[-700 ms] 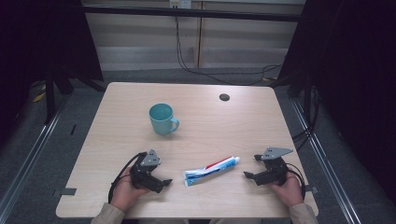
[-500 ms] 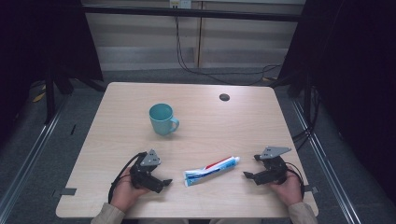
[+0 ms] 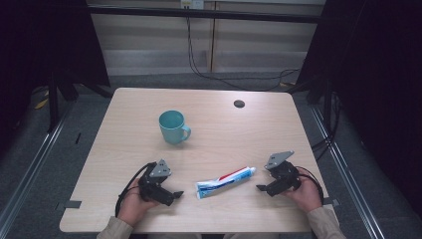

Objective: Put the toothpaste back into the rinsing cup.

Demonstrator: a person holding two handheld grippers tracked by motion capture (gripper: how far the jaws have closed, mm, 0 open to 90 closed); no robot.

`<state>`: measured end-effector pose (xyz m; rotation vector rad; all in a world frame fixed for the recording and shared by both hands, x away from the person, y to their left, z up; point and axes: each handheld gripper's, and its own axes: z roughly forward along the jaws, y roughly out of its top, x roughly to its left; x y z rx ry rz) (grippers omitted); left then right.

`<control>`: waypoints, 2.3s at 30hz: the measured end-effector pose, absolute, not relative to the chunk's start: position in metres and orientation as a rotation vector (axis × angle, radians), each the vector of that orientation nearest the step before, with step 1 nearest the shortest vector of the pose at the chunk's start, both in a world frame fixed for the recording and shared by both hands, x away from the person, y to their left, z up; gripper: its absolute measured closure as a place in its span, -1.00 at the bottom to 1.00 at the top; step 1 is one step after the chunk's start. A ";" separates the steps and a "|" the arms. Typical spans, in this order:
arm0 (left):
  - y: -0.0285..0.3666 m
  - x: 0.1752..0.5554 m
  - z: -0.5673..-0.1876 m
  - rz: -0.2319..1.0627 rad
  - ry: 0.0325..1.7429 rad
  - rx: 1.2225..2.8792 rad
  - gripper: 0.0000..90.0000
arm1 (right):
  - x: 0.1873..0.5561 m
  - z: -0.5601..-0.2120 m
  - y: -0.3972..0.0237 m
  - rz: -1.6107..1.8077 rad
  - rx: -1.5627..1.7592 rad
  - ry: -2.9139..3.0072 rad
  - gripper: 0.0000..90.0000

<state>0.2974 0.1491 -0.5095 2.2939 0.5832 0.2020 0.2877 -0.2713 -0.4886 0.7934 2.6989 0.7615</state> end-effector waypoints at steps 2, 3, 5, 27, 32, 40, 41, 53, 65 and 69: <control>0.149 0.297 -0.509 0.204 0.582 2.296 -0.91 | 0.289 -0.482 -0.261 0.679 0.686 2.744 -0.56; 0.149 0.297 -0.509 0.204 0.583 2.297 -0.91 | 0.289 -0.481 -0.258 0.654 0.672 2.759 -0.55; 0.149 0.297 -0.509 0.203 0.583 2.296 -0.91 | 0.290 -0.479 -0.253 0.620 0.650 2.774 -0.55; 0.149 0.298 -0.510 0.202 0.582 2.290 -0.90 | 0.307 -0.458 -0.196 0.415 0.378 2.902 -0.47; 0.149 0.298 -0.510 0.203 0.582 2.292 -0.90 | 0.313 -0.459 -0.185 0.361 0.334 2.924 -0.41; 0.149 0.298 -0.510 0.202 0.583 2.291 -0.90 | 0.320 -0.461 -0.175 0.318 0.267 2.952 -0.34; 0.149 0.298 -0.510 0.203 0.583 2.290 -0.90 | 0.320 -0.462 -0.173 0.306 0.271 2.957 -0.33; 0.149 0.298 -0.510 0.200 0.581 2.290 -0.90 | 0.332 -0.468 -0.167 0.218 0.204 3.016 -0.05; 0.150 0.297 -0.510 0.200 0.583 2.289 -0.89 | 0.326 -0.465 -0.172 0.286 0.105 3.035 0.59; 0.150 0.297 -0.510 0.201 0.586 2.283 -0.87 | 0.322 -0.465 -0.181 0.339 0.148 3.002 0.60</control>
